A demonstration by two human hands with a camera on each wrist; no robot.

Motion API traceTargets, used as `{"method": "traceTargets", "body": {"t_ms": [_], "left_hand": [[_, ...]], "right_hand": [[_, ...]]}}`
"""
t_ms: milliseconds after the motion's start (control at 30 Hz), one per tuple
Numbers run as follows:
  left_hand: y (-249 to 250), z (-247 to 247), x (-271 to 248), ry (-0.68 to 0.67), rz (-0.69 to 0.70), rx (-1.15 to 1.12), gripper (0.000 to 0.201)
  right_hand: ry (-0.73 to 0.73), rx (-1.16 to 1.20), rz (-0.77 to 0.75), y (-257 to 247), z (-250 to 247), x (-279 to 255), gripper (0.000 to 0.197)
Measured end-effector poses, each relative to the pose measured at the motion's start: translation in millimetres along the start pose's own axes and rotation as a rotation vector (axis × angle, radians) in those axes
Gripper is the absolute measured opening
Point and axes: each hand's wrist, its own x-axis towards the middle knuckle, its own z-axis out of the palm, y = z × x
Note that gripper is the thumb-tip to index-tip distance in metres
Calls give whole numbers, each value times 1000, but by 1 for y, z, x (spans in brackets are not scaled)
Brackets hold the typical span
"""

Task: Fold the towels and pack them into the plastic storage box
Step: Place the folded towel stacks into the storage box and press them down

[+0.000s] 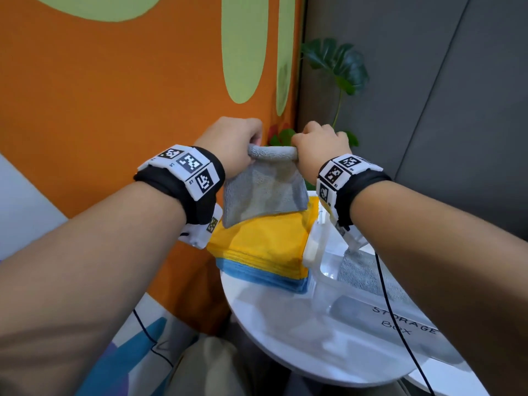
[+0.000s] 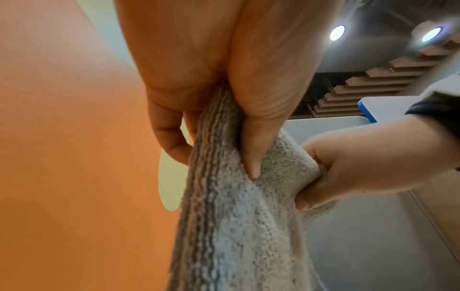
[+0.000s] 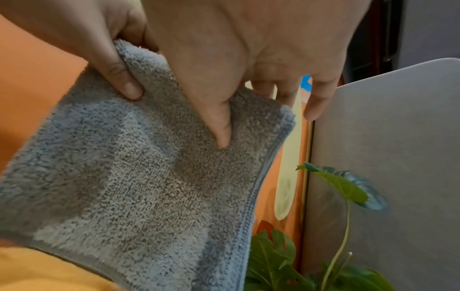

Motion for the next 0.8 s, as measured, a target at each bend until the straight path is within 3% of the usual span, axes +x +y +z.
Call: {"method": "traceTargets", "body": {"t_ms": [133, 400, 600, 800], "left_hand": [[-1, -6, -2, 2, -18, 9, 25], [10, -13, -5, 39, -26, 17, 33], [36, -15, 1, 138, 33, 25, 20], [76, -4, 8, 112, 108, -11, 8]], "right_hand": [[-18, 79, 26, 8, -14, -4, 16], [135, 43, 22, 24, -26, -15, 15], [176, 50, 85, 48, -42, -33, 24], [114, 2, 212, 87, -56, -60, 27]]}}
